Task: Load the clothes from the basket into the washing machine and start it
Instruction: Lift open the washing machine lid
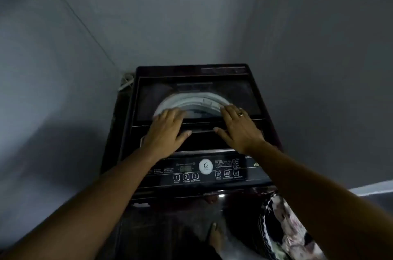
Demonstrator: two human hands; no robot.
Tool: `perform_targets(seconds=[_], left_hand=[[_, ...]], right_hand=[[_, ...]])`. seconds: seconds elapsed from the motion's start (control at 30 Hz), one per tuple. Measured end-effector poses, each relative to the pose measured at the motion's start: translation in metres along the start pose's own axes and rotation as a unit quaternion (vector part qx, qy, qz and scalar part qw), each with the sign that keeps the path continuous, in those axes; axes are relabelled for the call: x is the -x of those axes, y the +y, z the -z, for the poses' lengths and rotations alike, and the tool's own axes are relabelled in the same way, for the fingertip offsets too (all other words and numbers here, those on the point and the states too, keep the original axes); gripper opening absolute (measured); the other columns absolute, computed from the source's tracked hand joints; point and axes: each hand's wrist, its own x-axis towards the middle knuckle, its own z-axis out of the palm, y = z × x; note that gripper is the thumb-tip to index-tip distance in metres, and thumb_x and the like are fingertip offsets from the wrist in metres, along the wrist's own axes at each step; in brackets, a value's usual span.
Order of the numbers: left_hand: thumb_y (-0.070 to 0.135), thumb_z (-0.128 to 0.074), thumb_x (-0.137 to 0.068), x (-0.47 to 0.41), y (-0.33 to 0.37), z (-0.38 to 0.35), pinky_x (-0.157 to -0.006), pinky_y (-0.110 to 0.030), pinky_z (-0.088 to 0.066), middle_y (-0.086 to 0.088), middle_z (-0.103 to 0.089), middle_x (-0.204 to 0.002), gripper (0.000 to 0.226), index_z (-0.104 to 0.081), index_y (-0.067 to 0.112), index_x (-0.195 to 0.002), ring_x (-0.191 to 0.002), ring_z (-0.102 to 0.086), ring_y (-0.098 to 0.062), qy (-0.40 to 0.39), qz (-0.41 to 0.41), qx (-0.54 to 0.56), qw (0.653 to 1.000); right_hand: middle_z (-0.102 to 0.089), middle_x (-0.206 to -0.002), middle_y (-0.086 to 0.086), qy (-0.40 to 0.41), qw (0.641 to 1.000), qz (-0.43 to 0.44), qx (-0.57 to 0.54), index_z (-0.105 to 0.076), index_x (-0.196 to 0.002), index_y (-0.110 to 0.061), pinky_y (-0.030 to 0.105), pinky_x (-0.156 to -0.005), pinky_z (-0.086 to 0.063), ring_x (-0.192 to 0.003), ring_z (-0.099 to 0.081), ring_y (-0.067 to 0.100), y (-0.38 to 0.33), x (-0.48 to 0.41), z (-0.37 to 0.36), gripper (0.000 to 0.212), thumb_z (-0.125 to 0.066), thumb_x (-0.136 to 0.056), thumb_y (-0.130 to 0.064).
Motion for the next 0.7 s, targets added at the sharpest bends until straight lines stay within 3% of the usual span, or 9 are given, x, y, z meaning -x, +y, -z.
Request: perform_targets(seconds=[0.13, 0.27, 0.4, 0.53, 0.7], left_hand=[[0.060, -0.042, -0.096, 0.010, 0.009, -0.028, -0.095, -0.040, -0.046, 0.000, -0.051, -0.131, 0.064, -0.049, 0.018, -0.143, -0.121, -0.049, -0.022, -0.040, 0.027, 0.029, 0.998], [0.058, -0.047, -0.096, 0.008, 0.004, -0.032, -0.089, -0.039, -0.047, 0.001, -0.058, -0.116, 0.054, -0.062, 0.017, -0.128, -0.109, -0.052, -0.020, -0.003, 0.051, 0.057, 0.997], [0.059, -0.042, -0.097, 0.017, 0.003, -0.029, -0.086, -0.039, -0.050, 0.004, -0.061, -0.109, 0.052, -0.066, 0.019, -0.120, -0.102, -0.058, -0.018, -0.018, 0.062, 0.084, 0.994], [0.066, -0.037, -0.094, 0.023, 0.000, -0.020, -0.089, -0.037, -0.050, 0.005, -0.061, -0.113, 0.063, -0.064, 0.019, -0.127, -0.107, -0.058, -0.016, -0.040, 0.070, 0.098, 0.992], [0.084, -0.041, -0.082, 0.029, -0.002, -0.003, -0.095, -0.032, -0.048, 0.006, -0.056, -0.123, 0.088, -0.053, 0.019, -0.141, -0.116, -0.053, -0.013, -0.057, 0.043, 0.083, 0.994]], right_hand=[[-0.048, -0.146, 0.010, 0.004, 0.999, 0.031, -0.024, -0.038, -0.150, -0.011, 0.048, -0.113, -0.036, -0.134, -0.046, 0.028, 0.015, 0.006, -0.022, 0.068, -0.030, -0.102, -0.060], [-0.058, -0.125, 0.006, 0.041, 0.997, 0.050, -0.034, -0.059, -0.129, -0.016, 0.044, -0.096, -0.045, -0.115, -0.053, 0.026, 0.029, 0.007, -0.030, 0.052, -0.037, -0.102, -0.055], [-0.063, -0.109, 0.006, 0.037, 0.994, 0.076, -0.068, -0.063, -0.117, -0.016, 0.041, -0.086, -0.049, -0.098, -0.061, 0.027, 0.034, 0.008, -0.033, 0.044, -0.038, -0.103, -0.049], [-0.064, -0.113, 0.006, 0.015, 0.992, 0.080, -0.096, -0.061, -0.123, -0.016, 0.040, -0.086, -0.052, -0.102, -0.062, 0.027, 0.035, 0.013, -0.028, 0.048, -0.039, -0.102, -0.053], [-0.056, -0.135, 0.004, 0.005, 0.991, 0.099, -0.090, -0.050, -0.140, -0.020, 0.039, -0.099, -0.050, -0.119, -0.056, 0.022, 0.035, 0.023, -0.007, 0.077, -0.042, -0.090, -0.078]])
